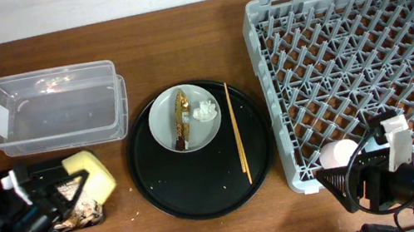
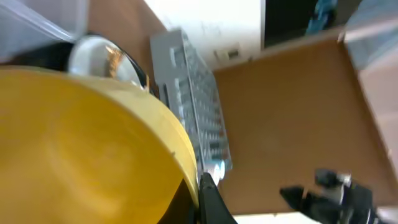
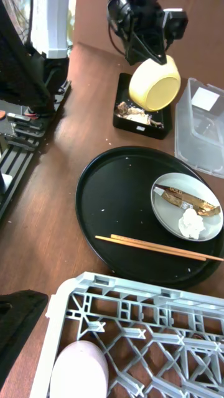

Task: Sort waste into correct bins and load items into the dishwasher rack
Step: 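Tip the yellow bowl over the black tray to dump the scraps, then set the empty yellow bowl back on the round tray with the left gripper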

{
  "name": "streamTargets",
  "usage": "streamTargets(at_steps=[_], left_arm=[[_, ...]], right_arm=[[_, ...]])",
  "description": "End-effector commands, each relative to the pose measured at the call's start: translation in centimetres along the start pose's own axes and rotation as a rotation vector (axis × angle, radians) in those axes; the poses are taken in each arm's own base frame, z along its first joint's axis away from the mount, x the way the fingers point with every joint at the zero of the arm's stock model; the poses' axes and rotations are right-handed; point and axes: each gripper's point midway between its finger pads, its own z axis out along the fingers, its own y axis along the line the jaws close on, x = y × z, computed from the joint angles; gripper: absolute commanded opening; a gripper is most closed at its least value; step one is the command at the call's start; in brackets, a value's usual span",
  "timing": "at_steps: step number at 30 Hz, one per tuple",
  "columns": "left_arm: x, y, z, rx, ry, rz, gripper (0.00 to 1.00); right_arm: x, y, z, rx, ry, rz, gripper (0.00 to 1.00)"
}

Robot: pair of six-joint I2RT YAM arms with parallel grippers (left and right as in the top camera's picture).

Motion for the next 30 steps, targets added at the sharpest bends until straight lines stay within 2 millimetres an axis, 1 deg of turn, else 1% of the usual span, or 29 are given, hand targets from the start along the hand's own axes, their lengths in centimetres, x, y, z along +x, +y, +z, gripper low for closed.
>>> streamTargets(at_steps=[1,3,5,7,8,9,10,13,16,18,19,21,23,25,26,27,28,29,30], left_arm=[[2.0,-3.3,2.0,-0.016,0.121,0.149,0.00],[2.7,-3.9,3.4,-0.048,0.181,0.154,0.00],[3.4,-3.9,4.7,-0.103,0.240,0.159,0.00],[4.1,-2.3,5.7,-0.287,0.303,0.108,0.00],[4.3,-1.6,6.1,-0.381,0.313,0.103,0.00],[4.8,-1.3,6.8,-0.477,0.326,0.128,0.00],[5.5,-1.2,7.8,-0.562,0.344,0.189,0.00],[7.7,0.3,9.8,-0.837,0.384,0.351,0.00],[9.6,1.2,12.6,-0.965,0.381,0.536,0.00],[11.7,2.3,14.4,-1.034,0.404,0.612,0.00],[13.0,3.2,15.2,-1.075,0.429,0.630,0.00],[14.6,4.7,15.8,-1.125,0.468,0.635,0.00],[15.9,6.5,16.0,-1.186,0.509,0.615,0.00],[16.5,7.6,15.8,-1.221,0.539,0.598,0.00],[16.4,7.6,15.8,-1.226,0.537,0.600,0.15],[16.1,7.3,15.9,-1.225,0.529,0.603,0.37],[15.7,6.4,16.3,-1.203,0.531,0.622,0.65],[14.9,4.2,17.0,-1.162,0.543,0.648,0.99],[14.6,2.9,17.4,-1.133,0.555,0.670,0.99]], right_arm=[[0.0,0.2,-0.1,-0.006,0.001,-0.013,0.95],[-0.1,0.2,-0.1,-0.006,0.000,-0.014,0.95],[-0.1,0.2,-0.1,-0.005,-0.002,-0.016,0.95],[-0.1,0.2,-0.1,-0.005,-0.002,-0.016,0.95],[-0.1,0.2,-0.1,-0.005,-0.002,-0.016,0.95],[-0.1,0.2,-0.1,-0.005,-0.002,-0.016,0.95],[-0.1,0.2,-0.1,-0.005,-0.002,-0.016,0.95],[-0.1,0.2,-0.1,-0.005,-0.002,-0.016,0.95],[-0.1,0.2,-0.1,-0.005,-0.002,-0.016,0.95],[-0.1,0.2,-0.1,-0.005,-0.001,-0.016,0.95],[-0.1,0.2,-0.1,-0.005,-0.001,-0.015,0.95],[-0.1,0.2,-0.1,-0.005,0.000,-0.015,0.95],[0.0,0.2,-0.1,-0.005,0.001,-0.013,0.95],[0.0,0.2,-0.1,-0.005,0.001,-0.014,0.95],[0.0,0.2,-0.1,-0.002,0.002,-0.014,0.95],[0.0,0.0,-0.1,0.005,0.003,-0.014,0.95],[0.0,-0.2,-0.1,0.018,0.006,-0.014,0.95],[0.1,-0.2,-0.1,0.021,0.007,-0.014,0.95],[0.1,-0.2,-0.1,0.021,0.006,-0.014,0.95]])
